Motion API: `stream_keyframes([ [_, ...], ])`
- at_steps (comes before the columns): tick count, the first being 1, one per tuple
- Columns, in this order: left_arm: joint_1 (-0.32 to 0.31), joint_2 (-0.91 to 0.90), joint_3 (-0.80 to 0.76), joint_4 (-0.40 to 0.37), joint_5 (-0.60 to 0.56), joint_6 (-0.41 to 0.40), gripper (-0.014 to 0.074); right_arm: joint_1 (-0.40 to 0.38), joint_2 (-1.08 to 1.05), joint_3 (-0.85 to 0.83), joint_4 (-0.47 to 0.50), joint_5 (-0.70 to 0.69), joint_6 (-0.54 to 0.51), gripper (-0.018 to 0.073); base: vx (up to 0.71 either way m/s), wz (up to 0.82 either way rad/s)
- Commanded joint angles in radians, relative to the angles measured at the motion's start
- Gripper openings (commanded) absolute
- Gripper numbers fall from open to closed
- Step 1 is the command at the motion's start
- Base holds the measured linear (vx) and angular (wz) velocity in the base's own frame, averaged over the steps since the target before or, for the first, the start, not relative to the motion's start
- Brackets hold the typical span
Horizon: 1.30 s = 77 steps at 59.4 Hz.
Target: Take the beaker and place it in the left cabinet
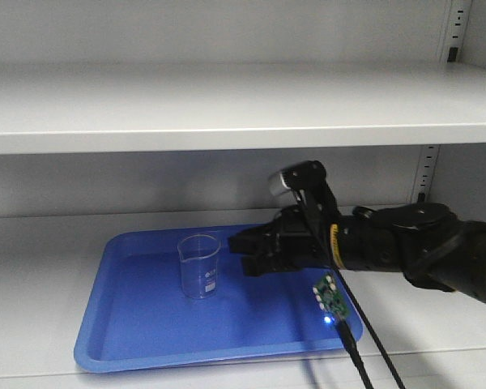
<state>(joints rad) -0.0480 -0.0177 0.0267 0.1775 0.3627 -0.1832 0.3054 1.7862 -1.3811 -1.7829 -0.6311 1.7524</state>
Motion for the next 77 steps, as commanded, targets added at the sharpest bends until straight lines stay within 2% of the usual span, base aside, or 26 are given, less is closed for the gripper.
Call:
stream_keyframes([
  [1,-0.005,-0.01,-0.015,0.003,-0.075,-0.004,0.0004,-0.023,-0.094,0.041,-0.015,0.019,-0.017,-0.0005,0.0,0.0],
  [13,-0.005,-0.01,-0.015,0.003,-0.075,-0.004,0.0004,-0.029,-0.219,0.216,-0.013,0.057,-0.057,-0.0005,0.0,0.0],
  [34,-0.005,-0.01,-0.015,0.003,-0.075,-0.004,0.0004,-0.029,-0.435,0.447,-0.014,0.062,-0.045,-0.0005,0.0,0.0],
  [77,-0.005,-0.01,-0.015,0.003,-0.075,-0.004,0.0004,-0.025,-0.45,0.462,0.001,0.072,-0.059,-0.0005,0.0,0.0],
])
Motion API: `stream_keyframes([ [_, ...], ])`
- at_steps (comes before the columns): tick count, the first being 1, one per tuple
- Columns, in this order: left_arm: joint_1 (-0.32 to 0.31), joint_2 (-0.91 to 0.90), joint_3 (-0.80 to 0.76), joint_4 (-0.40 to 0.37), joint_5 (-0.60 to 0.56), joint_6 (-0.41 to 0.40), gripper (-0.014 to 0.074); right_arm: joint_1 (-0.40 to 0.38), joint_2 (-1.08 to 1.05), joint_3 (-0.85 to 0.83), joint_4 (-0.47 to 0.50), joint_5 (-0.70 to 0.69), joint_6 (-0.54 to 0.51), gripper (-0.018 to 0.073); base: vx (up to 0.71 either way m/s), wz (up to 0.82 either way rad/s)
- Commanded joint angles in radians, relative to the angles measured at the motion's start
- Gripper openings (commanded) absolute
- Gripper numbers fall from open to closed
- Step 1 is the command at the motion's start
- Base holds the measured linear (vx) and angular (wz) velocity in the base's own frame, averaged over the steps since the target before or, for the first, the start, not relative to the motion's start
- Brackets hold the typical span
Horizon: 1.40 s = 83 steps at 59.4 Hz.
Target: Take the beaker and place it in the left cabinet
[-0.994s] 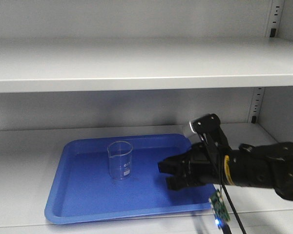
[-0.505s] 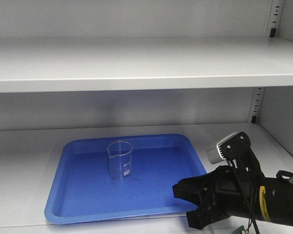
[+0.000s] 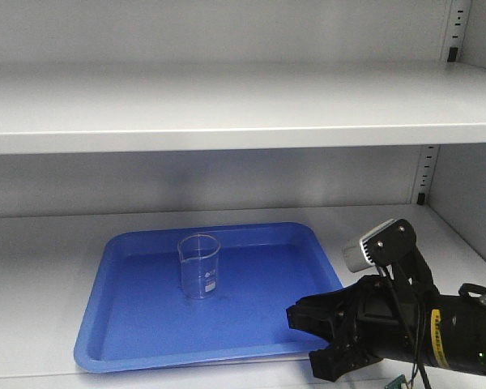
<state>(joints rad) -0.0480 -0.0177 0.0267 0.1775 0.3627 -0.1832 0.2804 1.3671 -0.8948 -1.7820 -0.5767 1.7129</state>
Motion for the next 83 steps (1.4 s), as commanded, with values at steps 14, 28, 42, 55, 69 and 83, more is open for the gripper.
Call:
stream_keyframes([
  [14,-0.005,-0.01,-0.015,0.003,-0.075,-0.004,0.0004,0.0,-0.023,-0.025,0.656,0.265,-0.64,-0.0005,0.0,0.0],
  [28,-0.005,-0.01,-0.015,0.003,-0.075,-0.004,0.0004,0.046,-0.037,-0.025,1.498,0.465,-1.507,-0.0005,0.0,0.0],
  [42,-0.005,-0.01,-0.015,0.003,-0.075,-0.004,0.0004,0.059,-0.037,-0.025,1.807,0.488,-1.756,-0.0005,0.0,0.0],
  [55,-0.005,-0.01,-0.015,0.003,-0.075,-0.004,0.0004,0.06,-0.09,-0.024,1.782,0.55,-1.756,-0.0005,0.0,0.0],
  [69,-0.005,-0.01,-0.015,0.003,-0.075,-0.004,0.0004,0.058,-0.227,-0.004,1.738,0.654,-1.756,-0.0005,0.0,0.0],
  [83,-0.005,-0.01,-0.015,0.003,-0.075,-0.004,0.0004,0.056,-0.447,0.234,1.754,0.477,-1.755,-0.0005,0.0,0.0],
])
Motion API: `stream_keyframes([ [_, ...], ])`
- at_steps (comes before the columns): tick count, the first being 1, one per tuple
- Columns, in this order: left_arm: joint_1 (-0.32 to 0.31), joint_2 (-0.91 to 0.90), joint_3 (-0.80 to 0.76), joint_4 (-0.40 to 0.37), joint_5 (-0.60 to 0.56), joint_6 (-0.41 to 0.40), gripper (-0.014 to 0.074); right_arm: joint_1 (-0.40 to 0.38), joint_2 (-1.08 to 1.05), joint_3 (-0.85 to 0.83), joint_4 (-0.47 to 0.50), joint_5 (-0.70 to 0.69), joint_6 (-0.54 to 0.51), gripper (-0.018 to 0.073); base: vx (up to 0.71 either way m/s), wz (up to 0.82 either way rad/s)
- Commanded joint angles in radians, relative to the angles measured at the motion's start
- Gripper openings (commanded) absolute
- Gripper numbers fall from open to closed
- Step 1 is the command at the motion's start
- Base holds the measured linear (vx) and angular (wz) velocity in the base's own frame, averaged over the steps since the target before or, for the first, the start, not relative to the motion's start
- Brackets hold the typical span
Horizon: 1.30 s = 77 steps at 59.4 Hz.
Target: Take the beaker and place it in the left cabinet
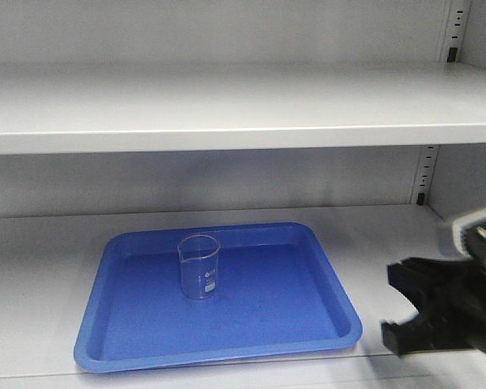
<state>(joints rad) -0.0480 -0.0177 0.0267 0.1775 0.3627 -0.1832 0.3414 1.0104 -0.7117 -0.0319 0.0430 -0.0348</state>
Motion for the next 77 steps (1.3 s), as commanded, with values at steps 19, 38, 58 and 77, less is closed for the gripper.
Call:
stream_keyframes([
  [19,-0.005,-0.01,-0.015,0.003,-0.075,-0.004,0.0004,-0.08,-0.463,0.385,0.103,-0.169,-0.004,-0.0005,0.0,0.0],
  [38,-0.005,-0.01,-0.015,0.003,-0.075,-0.004,0.0004,-0.148,-0.872,0.632,0.109,-0.161,0.045,-0.0005,0.0,0.0],
  [58,-0.005,-0.01,-0.015,0.003,-0.075,-0.004,0.0004,-0.184,-1.034,0.746,0.113,-0.158,0.124,-0.0005,0.0,0.0],
  [77,-0.005,-0.01,-0.015,0.003,-0.075,-0.004,0.0004,-0.184,-1.034,0.746,0.113,-0.163,0.124,-0.0005,0.0,0.0],
])
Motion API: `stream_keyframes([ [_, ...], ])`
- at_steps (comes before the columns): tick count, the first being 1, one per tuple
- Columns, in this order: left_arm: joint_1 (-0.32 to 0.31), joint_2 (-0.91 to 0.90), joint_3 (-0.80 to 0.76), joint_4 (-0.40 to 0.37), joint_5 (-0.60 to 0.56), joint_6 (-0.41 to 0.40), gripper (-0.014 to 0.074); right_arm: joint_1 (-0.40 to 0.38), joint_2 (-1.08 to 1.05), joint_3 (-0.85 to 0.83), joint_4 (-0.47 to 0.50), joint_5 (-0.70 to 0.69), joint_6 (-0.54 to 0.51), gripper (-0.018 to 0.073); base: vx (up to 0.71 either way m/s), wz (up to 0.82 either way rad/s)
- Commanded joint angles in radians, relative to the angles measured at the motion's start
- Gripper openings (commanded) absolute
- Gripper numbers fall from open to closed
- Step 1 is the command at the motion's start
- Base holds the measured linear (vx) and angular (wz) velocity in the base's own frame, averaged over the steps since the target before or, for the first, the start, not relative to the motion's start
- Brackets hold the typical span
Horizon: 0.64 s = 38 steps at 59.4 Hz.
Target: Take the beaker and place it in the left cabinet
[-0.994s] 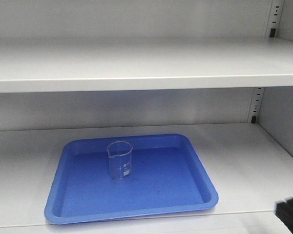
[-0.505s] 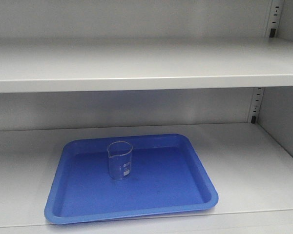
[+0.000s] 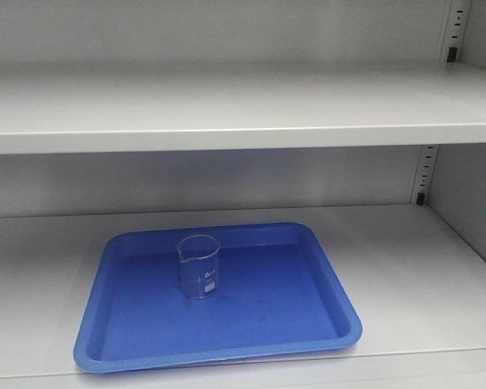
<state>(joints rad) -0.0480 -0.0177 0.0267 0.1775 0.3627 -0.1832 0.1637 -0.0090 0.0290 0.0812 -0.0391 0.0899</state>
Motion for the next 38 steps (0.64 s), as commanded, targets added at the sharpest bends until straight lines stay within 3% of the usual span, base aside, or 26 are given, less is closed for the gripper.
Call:
stream_keyframes([
  [1,-0.005,-0.01,-0.015,0.003,-0.075,-0.004,0.0004,-0.006,-0.015,0.006,0.0,-0.081,-0.001,-0.0005,0.0,0.0],
  [38,-0.005,-0.01,-0.015,0.003,-0.075,-0.004,0.0004,-0.006,-0.015,0.006,0.0,-0.081,-0.001,-0.0005,0.0,0.0],
])
